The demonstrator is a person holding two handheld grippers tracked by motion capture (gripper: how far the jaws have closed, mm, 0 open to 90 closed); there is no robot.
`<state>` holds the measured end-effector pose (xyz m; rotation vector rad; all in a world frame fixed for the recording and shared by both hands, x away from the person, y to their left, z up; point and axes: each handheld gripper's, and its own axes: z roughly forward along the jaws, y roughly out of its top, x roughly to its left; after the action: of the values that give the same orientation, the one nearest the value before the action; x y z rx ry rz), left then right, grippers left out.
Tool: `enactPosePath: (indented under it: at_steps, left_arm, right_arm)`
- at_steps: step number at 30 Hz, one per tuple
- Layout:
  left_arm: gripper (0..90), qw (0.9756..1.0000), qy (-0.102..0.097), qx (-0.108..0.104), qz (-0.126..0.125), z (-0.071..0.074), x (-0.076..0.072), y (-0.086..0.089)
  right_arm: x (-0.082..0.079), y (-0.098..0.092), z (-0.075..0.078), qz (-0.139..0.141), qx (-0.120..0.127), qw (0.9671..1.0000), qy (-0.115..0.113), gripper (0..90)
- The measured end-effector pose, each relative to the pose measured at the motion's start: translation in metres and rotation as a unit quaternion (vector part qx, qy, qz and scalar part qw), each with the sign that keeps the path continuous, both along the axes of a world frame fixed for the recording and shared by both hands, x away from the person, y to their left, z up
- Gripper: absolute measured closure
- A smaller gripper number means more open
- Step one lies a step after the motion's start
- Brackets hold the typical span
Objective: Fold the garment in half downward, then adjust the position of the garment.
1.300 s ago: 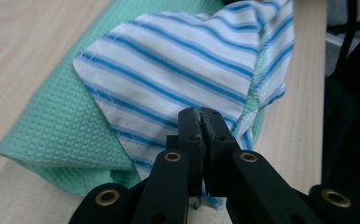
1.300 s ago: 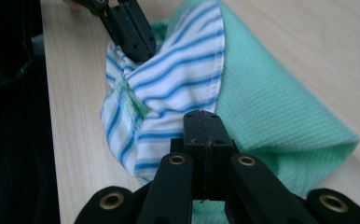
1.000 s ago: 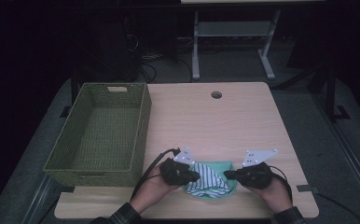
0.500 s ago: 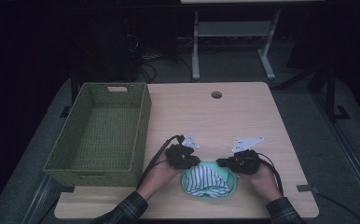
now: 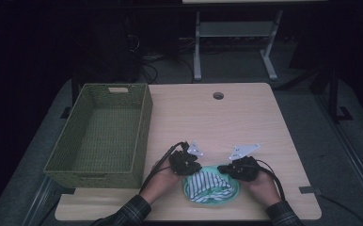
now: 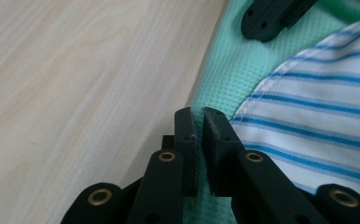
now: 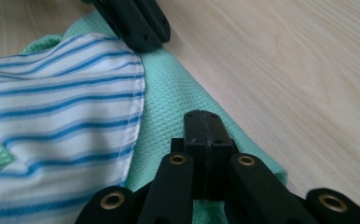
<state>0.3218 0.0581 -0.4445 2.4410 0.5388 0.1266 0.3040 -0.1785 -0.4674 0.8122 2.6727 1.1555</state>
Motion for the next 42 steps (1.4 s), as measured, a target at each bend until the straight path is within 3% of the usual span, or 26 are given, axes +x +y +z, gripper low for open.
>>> enactPosePath:
  at_steps: [4, 10, 17, 21, 23, 31, 35, 42]
  left_arm:
    - [84.2, 0.9990, 0.002, -0.045, 0.000, 0.015, -0.011, 0.007]
    - [85.4, 0.9971, 0.005, -0.072, -0.023, 0.026, -0.034, 0.007]
    - [89.6, 0.9940, 0.021, -0.100, -0.039, 0.025, -0.055, 0.004]
    - [89.8, 0.9940, 0.027, -0.092, -0.054, 0.020, -0.063, -0.001]
    - [89.8, 0.9931, 0.039, -0.091, -0.062, 0.015, -0.067, -0.006]
    - [89.7, 0.9913, 0.056, -0.080, -0.088, 0.004, -0.079, -0.021]
    - [89.7, 0.9904, 0.070, -0.066, -0.099, -0.002, -0.079, -0.024]
    - [89.7, 0.9908, 0.074, -0.044, -0.104, -0.011, -0.076, -0.027]
  right_arm:
    - [0.000, 0.000, 0.000, 0.000, -0.005, 1.0000, -0.005, 90.0]
    - [0.004, 0.000, 0.001, -0.012, -0.014, 0.9997, -0.015, 89.9]
    - [0.017, -0.002, 0.016, -0.015, 0.021, 0.9995, -0.020, 89.9]
    - [0.025, 0.005, 0.019, -0.008, 0.020, 0.9996, -0.020, 89.9]
    - [0.033, 0.014, 0.017, 0.004, 0.017, 0.9997, -0.017, 89.9]
    - [0.037, 0.025, 0.009, 0.018, 0.005, 0.9998, -0.001, 89.9]
    - [0.038, 0.025, 0.005, 0.021, 0.000, 0.9998, 0.005, 89.9]
    - [0.038, 0.026, 0.001, 0.026, -0.010, 0.9996, 0.008, 89.9]
